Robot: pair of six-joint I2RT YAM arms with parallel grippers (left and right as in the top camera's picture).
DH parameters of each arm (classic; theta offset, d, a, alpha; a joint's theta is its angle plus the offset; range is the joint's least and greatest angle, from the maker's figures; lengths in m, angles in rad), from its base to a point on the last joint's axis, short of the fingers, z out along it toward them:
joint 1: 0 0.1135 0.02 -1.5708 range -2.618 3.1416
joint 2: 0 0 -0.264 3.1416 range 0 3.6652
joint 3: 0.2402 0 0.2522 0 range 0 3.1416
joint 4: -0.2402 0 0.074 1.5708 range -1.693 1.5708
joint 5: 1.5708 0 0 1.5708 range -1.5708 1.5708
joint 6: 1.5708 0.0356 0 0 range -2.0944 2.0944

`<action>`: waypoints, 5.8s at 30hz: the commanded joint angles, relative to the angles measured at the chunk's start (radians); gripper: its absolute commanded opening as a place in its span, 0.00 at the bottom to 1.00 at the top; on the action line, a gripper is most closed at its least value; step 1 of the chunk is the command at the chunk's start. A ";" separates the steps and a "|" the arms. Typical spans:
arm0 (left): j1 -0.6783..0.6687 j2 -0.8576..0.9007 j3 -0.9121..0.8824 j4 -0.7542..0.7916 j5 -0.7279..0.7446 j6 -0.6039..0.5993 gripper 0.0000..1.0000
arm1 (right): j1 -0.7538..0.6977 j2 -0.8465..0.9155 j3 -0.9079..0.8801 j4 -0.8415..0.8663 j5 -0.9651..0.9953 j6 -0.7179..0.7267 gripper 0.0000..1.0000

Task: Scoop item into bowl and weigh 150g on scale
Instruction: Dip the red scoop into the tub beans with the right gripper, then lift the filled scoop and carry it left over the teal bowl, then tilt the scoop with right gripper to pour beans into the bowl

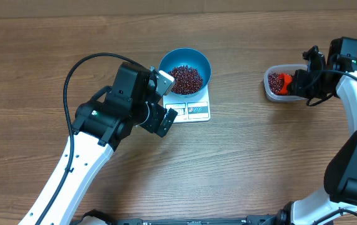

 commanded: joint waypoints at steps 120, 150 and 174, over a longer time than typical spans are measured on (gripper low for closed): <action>0.000 -0.008 -0.008 0.002 -0.007 0.019 1.00 | 0.267 0.011 0.138 0.108 -0.690 0.137 0.04; 0.000 -0.008 -0.008 0.002 -0.007 0.018 1.00 | 0.531 0.011 0.238 0.113 -0.216 0.147 0.04; 0.000 -0.008 -0.008 0.002 -0.007 0.019 1.00 | 0.576 0.011 0.239 0.101 -0.163 0.105 0.04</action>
